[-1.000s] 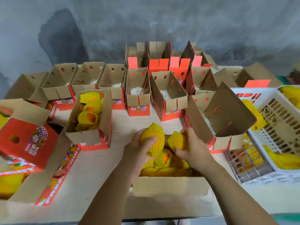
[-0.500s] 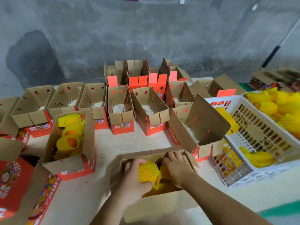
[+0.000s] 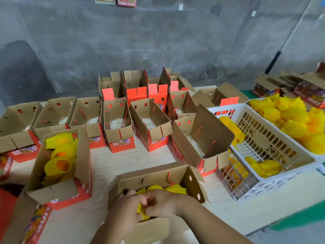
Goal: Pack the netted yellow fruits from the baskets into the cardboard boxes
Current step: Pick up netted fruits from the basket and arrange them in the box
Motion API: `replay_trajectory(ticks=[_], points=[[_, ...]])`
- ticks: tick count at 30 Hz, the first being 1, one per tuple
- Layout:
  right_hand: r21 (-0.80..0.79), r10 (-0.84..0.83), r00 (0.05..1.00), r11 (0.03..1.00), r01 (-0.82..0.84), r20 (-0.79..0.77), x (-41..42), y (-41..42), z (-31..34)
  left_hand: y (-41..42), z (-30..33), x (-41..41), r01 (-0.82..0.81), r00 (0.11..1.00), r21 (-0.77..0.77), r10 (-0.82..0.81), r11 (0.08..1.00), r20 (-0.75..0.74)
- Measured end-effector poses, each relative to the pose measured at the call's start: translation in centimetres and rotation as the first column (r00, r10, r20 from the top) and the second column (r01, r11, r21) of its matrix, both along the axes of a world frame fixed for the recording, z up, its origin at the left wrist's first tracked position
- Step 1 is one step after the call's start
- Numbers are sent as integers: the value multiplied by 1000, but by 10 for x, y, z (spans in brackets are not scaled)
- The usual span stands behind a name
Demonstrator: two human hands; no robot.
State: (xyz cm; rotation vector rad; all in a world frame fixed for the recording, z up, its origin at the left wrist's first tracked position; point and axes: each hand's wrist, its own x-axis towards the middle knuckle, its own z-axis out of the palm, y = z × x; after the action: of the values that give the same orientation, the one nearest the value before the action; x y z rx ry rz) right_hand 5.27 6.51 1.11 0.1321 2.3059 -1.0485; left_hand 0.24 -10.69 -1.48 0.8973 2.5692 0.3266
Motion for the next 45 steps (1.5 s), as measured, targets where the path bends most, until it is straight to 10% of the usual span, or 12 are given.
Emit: replay_trajectory(ticks=[8, 13, 22, 29, 36, 45], points=[[181, 37, 999, 983, -36, 0, 4, -6, -21, 23, -3, 5, -55, 997, -86, 60, 995, 55], [-42, -227, 955, 974, 223, -190, 19, 23, -15, 47, 12, 1, -69, 994, 61, 63, 996, 87], [-442, -720, 492, 691, 572, -489, 50, 166, 33, 223, 50, 38, -126, 947, 650, -104, 750, 303], [-503, -835, 267, 512, 696, -481, 88, 329, 27, 417, 30, 74, -251, 886, 751, -169, 610, 433], [-290, -731, 531, 668, 685, -428, 53, 448, -12, 499, 7, 21, 136, 967, 348, -48, 928, -249], [263, -298, 855, 863, 431, -424, -84, 508, -63, 521, -3, 15, 99, 897, -301, -216, 948, -387]])
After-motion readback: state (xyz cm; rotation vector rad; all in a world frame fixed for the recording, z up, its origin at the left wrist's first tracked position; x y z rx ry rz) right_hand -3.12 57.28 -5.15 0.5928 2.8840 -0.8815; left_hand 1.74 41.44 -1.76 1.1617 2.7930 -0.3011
